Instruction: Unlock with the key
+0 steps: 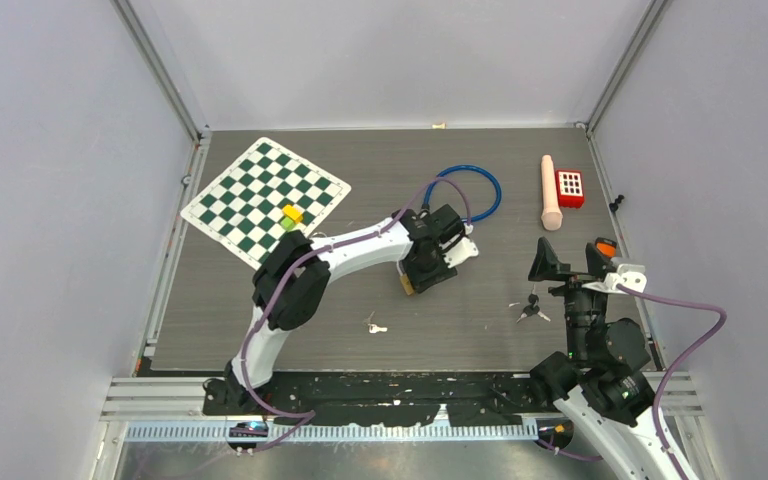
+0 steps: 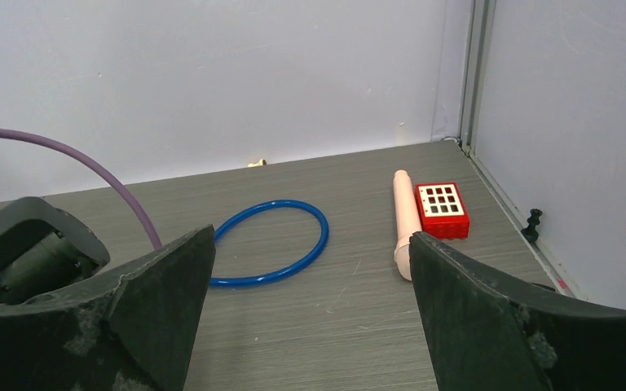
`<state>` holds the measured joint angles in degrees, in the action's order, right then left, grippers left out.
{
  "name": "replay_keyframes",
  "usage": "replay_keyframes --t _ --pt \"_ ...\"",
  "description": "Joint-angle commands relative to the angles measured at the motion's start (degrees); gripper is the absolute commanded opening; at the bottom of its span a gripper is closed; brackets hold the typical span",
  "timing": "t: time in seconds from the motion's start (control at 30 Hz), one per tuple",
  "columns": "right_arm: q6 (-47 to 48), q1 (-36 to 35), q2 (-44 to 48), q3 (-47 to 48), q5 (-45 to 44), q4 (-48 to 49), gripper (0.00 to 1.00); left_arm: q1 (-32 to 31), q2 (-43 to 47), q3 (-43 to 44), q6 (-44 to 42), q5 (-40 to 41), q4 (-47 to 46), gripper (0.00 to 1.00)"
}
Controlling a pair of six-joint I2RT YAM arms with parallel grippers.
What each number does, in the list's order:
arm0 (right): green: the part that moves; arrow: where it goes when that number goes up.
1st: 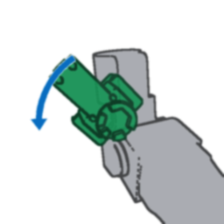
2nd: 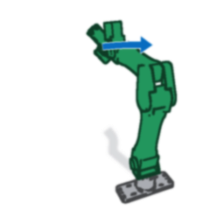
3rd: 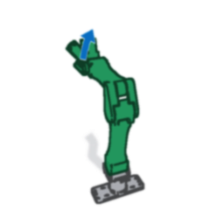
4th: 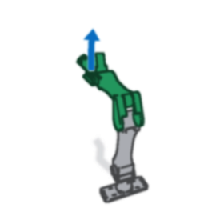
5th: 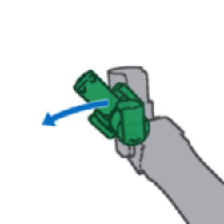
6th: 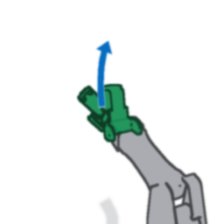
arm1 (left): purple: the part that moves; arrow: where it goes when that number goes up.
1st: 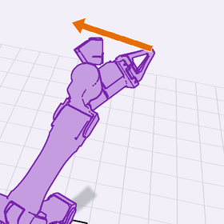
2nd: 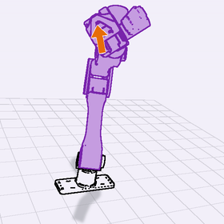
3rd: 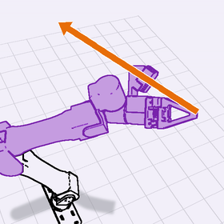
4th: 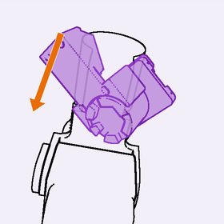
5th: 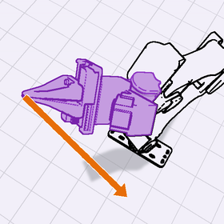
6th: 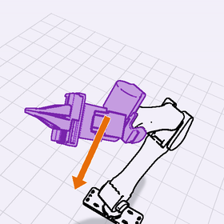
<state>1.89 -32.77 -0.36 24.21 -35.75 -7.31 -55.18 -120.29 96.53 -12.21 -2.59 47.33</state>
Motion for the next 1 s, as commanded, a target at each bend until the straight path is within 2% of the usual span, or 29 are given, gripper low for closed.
replay_keyframes --t 0.0,0.13,0.3,0.37,0.53,0.73,0.97 --pt "1.01 0.23 4.23 2.09 -0.98 0.79 0.95 -0.06 0.03 2.66 -4.15 -1.83 -1.83 0.36" --pt "1.09 0.24 3.37 2.07 -0.96 0.83 0.95 -0.11 -0.97 3.54 -3.86 -1.98 -1.10 0.50" --pt "1.10 0.21 2.71 2.07 -0.82 0.89 0.95 -0.11 0.61 3.26 -2.34 -3.54 -1.00 0.88" --pt "1.14 0.22 2.51 2.07 -0.78 0.89 0.95 -0.11 1.59 2.76 -1.42 -4.10 -1.02 0.97" --pt "1.31 0.21 2.38 2.01 -1.03 0.96 0.96 0.71 8.35 -1.81 7.61 -3.68 -4.60 0.98" --pt "1.45 0.24 1.94 2.08 -1.11 0.90 0.95 4.74 24.35 -16.96 28.95 3.03 -14.82 0.98" --pt "1.54 0.31 1.32 2.16 -1.20 0.89 0.95 13.34 39.23 -33.61 53.22 9.27 -14.14 0.97"
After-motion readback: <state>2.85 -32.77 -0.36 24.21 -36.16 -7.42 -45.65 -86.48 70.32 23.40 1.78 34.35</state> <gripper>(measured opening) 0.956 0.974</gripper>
